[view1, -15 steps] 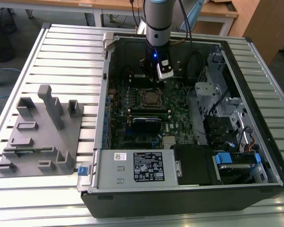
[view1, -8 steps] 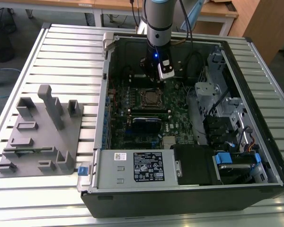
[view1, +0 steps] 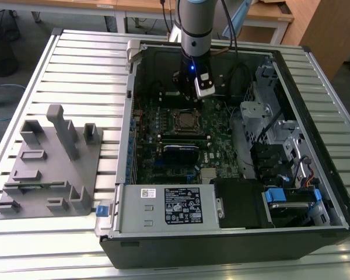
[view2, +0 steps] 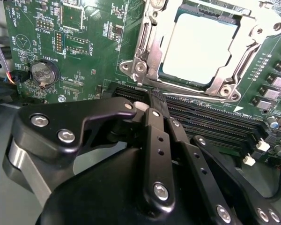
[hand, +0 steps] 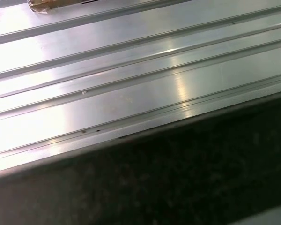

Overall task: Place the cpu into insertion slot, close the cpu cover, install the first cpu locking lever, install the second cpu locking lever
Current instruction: 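Install the first cpu locking lever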

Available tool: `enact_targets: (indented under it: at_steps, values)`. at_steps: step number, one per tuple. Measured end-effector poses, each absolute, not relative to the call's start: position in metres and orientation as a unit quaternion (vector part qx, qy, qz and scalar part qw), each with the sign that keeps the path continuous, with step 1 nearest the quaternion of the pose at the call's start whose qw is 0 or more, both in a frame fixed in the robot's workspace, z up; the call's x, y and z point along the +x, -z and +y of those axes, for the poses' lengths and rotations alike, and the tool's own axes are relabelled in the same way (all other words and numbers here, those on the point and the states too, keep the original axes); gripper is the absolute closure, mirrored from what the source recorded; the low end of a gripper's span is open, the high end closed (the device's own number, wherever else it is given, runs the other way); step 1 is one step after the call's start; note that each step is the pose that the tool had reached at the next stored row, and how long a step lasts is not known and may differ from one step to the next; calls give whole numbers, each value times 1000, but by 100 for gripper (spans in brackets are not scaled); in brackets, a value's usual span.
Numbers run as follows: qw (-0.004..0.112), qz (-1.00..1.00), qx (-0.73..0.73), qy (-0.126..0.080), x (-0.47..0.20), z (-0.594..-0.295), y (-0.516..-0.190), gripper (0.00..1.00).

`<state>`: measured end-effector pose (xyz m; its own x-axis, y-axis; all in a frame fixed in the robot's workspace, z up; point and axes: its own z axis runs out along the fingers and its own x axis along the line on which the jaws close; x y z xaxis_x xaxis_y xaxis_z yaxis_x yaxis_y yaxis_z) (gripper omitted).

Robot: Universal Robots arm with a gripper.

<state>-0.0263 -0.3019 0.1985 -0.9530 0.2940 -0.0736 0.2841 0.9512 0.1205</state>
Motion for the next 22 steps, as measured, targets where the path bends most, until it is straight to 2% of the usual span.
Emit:
enact_targets:
  at_steps: [6,12,22]
  values:
    - [46,987,146,-51,-27,-302,-198,89]
    - [49,988,145,-29,-27,-302,-199,89]
    - [50,988,145,-29,-26,-302,-198,89]
